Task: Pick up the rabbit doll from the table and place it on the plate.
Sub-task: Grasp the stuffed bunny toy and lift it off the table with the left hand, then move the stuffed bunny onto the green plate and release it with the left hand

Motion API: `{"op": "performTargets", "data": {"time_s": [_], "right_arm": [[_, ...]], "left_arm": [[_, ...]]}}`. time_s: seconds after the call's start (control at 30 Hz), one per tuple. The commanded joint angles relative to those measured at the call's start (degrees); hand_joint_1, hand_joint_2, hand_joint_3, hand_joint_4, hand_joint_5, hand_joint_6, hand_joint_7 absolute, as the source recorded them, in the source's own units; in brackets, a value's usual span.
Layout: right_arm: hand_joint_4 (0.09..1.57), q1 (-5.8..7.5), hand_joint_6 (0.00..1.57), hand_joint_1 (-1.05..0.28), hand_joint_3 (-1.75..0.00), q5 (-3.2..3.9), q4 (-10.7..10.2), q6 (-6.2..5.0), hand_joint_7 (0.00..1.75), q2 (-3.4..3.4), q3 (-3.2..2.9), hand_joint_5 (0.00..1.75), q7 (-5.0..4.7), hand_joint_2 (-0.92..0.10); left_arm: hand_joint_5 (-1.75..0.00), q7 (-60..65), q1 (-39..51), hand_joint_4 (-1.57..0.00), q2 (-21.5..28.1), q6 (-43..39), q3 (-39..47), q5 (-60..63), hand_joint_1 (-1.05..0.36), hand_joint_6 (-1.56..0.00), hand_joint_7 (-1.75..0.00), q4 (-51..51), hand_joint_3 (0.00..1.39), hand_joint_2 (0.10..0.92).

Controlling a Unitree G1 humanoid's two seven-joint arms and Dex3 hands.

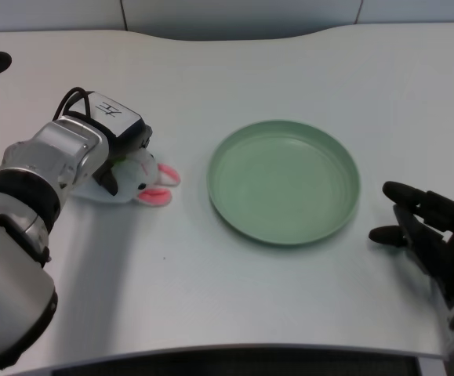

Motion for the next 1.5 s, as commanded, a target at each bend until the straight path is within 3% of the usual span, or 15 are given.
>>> {"op": "performTargets", "data": {"time_s": [0.03, 0.07, 0.13, 0.2, 0.33, 0.5, 0.57, 0.7, 0.77, 0.9, 1.0, 1.03, 1.13, 1.27, 1.5], "right_arm": [[0.88, 0.56, 1.04, -0.42, -0.17, -0.1, -0.62, 0.27, 0.01, -0.07, -0.02, 0.85, -0.12, -0.92], [0.88, 0.49, 1.04, -0.42, -0.17, -0.13, -0.47, 0.17, 0.01, -0.08, -0.03, 0.85, -0.14, -0.92], [0.89, 0.39, 1.05, -0.42, -0.17, -0.13, -0.19, -0.11, 0.01, -0.12, -0.07, 0.85, -0.06, -0.92], [0.89, 0.34, 1.05, -0.42, -0.16, -0.05, -0.03, -0.29, 0.01, -0.12, -0.11, 0.85, 0.06, -0.92], [0.88, 0.38, 1.04, -0.41, -0.17, 0.13, -0.06, -0.15, 0.01, -0.07, -0.15, 0.85, 0.22, -0.92], [0.89, 0.35, 1.05, -0.41, -0.17, 0.05, -0.48, 0.23, 0.01, 0.02, -0.09, 0.86, -0.03, -0.92], [0.88, 0.39, 1.05, -0.4, -0.18, -0.13, -0.63, 0.32, 0.01, -0.05, -0.02, 0.86, -0.18, -0.92], [0.88, 0.35, 1.05, -0.4, -0.18, -0.05, -0.61, 0.42, 0.01, -0.05, -0.05, 0.86, -0.15, -0.92], [0.88, 0.27, 1.05, -0.42, -0.17, 0.1, -0.26, 0.09, 0.01, -0.06, -0.11, 0.86, 0.06, -0.92], [0.88, 0.13, 1.05, -0.42, -0.17, 0.1, 0.35, -0.47, 0.01, -0.14, -0.19, 0.86, 0.23, -0.92], [0.88, 0.06, 1.05, -0.42, -0.16, 0.11, 0.33, -0.15, 0.01, -0.04, -0.15, 0.85, 0.15, -0.92], [0.88, 0.01, 1.05, -0.42, -0.16, 0.06, 0.39, -0.12, 0.01, 0.0, -0.11, 0.85, 0.08, -0.92], [0.88, -0.15, 1.05, -0.42, -0.16, 0.04, 0.53, 0.08, 0.01, 0.14, -0.08, 0.85, -0.11, -0.92], [0.89, -0.1, 1.05, -0.43, -0.16, 0.09, 0.19, 0.55, 0.01, 0.27, -0.02, 0.85, -0.24, -0.92], [0.9, -0.32, 1.05, -0.43, -0.15, 0.11, 0.63, 0.14, 0.01, 0.38, 0.08, 0.86, -0.23, -0.92]], "left_arm": [[-1.11, -0.55, 0.76, -0.28, 0.3, 0.19, 0.01, -0.26, -0.45, -0.54, -0.6, 0.54, 0.0, 0.829], [-1.11, -0.44, 0.86, -0.28, 0.22, -0.09, 0.27, -0.58, -0.45, -0.54, -0.61, 0.58, 0.0, 0.83], [-1.42, 0.23, 1.12, -0.59, 0.17, -0.45, 0.39, -0.82, -0.32, -0.62, -1.11, 0.66, 0.0, 0.815], [-1.61, 0.84, 1.39, -0.63, 0.5, -1.27, 0.4, -1.01, -0.26, -0.6, -1.32, 0.52, 0.0, 0.825], [-1.73, 1.0, 1.57, -0.67, 0.96, -2.19, 0.54, -1.36, -0.22, -0.54, -1.58, 0.34, 0.01, 0.86], [-1.71, 0.09, 1.89, -0.64, 1.17, -2.62, 2.12, -3.1, -0.2, -0.61, -1.43, 0.27, 0.01, 0.888], [-1.51, -0.19, 2.01, -0.62, 1.26, -2.56, 2.77, -3.75, -0.19, -0.72, -1.02, 0.09, 0.0, 0.89], [-1.44, -0.8, 2.1, -0.63, 1.26, -2.29, 3.65, -4.65, -0.19, -0.77, -0.88, -0.05, 0.0, 0.891], [-1.34, -1.21, 2.22, -0.62, 1.34, -2.26, 4.64, -5.7, -0.17, -0.72, -1.08, -0.17, 0.0, 0.912], [-1.3, -0.99, 2.43, -0.63, 1.71, -2.74, 5.45, -6.35, -0.16, -0.7, -1.1, -0.47, 0.01, 0.92], [-1.54, -1.55, 2.38, -0.56, 1.89, -2.8, 7.4, -8.2, -0.15, -0.62, -1.29, -0.72, 0.01, 0.921], [-1.66, -1.7, 2.39, -0.57, 2.01, -3.08, 8.56, -9.34, -0.12, -0.57, -1.52, -0.88, 0.01, 0.919], [-1.74, -2.69, 2.29, -0.6, 2.56, -4.21, 13.38, -14.21, -0.09, -0.52, -1.71, -1.89, 0.04, 0.921], [-1.75, -5.07, 1.6, -0.77, 2.91, -3.56, 18.32, -19.24, -0.07, -0.56, -1.74, -3.3, 0.04, 0.917], [-1.75, -7.22, 1.84, -0.8, 4.02, -4.62, 25.03, -25.74, -0.1, -0.58, -1.75, -8.95, 0.02, 0.9]]}}
